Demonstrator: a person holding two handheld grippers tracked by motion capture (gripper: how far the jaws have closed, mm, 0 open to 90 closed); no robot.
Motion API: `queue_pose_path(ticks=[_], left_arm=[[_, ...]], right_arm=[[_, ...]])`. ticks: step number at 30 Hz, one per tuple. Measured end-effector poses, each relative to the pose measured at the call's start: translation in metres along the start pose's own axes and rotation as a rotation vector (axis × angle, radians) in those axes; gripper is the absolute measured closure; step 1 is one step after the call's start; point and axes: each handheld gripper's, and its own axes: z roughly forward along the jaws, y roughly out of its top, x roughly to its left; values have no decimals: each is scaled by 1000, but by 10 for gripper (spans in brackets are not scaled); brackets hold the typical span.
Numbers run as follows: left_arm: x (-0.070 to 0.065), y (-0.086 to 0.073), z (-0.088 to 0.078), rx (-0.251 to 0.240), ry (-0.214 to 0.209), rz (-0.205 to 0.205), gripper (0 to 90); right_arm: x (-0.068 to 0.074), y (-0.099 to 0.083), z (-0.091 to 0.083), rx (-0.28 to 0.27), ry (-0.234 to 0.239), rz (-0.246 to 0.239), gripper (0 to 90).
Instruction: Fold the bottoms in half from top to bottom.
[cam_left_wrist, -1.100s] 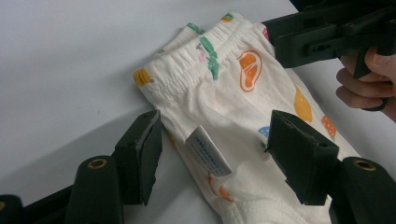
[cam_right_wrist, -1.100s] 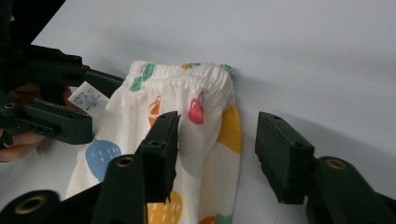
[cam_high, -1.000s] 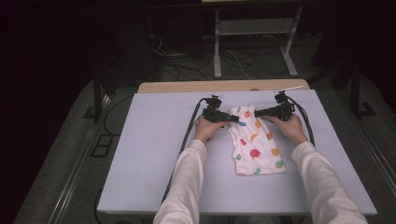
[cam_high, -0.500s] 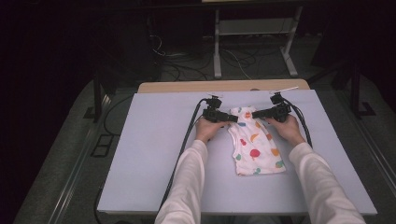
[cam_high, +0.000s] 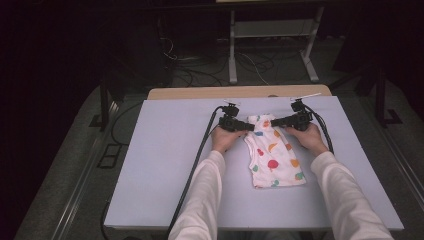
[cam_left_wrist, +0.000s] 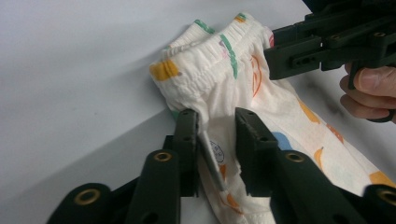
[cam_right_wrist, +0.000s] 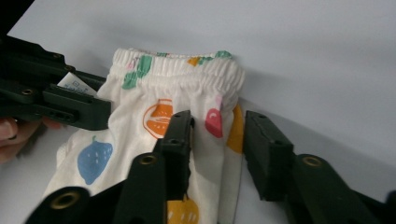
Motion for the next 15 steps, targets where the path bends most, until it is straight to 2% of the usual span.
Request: queue_pose_path(ticks=[3,7,12,15], left_arm=[[-1,0,2,1,12,6,758],[-3,0,3,4,33,12,830],[-6,1,2,2,45,30,860],[-7,1,1,-3,44,26,863]], right_arm=[[0,0,2,8,13,19,721],[3,0,5,25,-9,11,838],[6,1,4,33,-31,4,866],[8,0,2,32,-32,1,868]])
